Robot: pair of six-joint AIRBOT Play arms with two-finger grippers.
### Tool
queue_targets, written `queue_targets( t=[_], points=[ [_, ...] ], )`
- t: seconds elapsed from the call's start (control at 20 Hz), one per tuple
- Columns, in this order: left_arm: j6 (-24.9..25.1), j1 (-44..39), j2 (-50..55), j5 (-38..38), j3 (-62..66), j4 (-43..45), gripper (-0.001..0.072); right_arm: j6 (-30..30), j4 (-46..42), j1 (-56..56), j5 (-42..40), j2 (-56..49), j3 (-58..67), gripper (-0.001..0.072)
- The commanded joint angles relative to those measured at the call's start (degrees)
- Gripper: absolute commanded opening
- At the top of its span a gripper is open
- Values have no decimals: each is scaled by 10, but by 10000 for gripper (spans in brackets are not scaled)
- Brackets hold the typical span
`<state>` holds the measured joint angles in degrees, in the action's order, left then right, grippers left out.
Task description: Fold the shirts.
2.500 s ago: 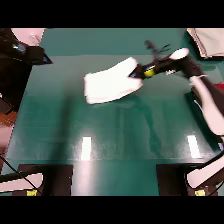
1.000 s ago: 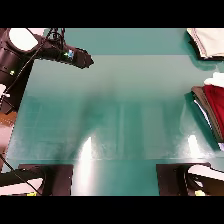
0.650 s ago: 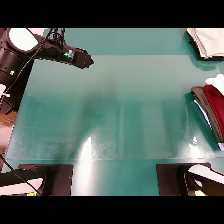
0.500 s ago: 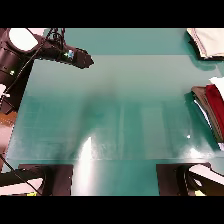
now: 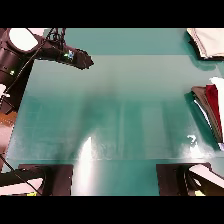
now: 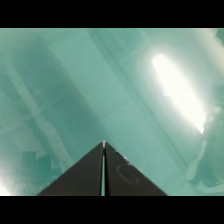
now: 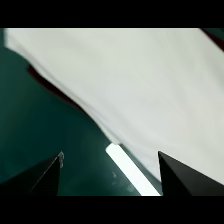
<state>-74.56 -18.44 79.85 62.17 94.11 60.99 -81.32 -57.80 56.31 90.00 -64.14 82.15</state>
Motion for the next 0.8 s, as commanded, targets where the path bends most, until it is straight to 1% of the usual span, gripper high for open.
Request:
queue_targets(
  t=[0.0,0.05,0.1,0.15,0.3,0.45,0.75],
  points=[
    [0,0,0,7,0,0,26,1,100,-94,-35,26,-1,524],
    [0,0,0,1,0,0,26,3,100,-130,-43,33,-1,356],
    [0,0,0,-5,0,0,26,5,100,-168,-54,40,-1,150],
    [0,0,0,-12,0,0,26,7,99,-205,-67,45,-1,15],
    [0,0,0,-27,0,0,26,9,96,-290,-101,50,-1,15],
    [0,0,0,-38,0,0,26,20,95,-344,-102,44,-1,15],
    [0,0,0,-48,0,0,26,20,76,-373,-101,35,-1,15]
  ],
)
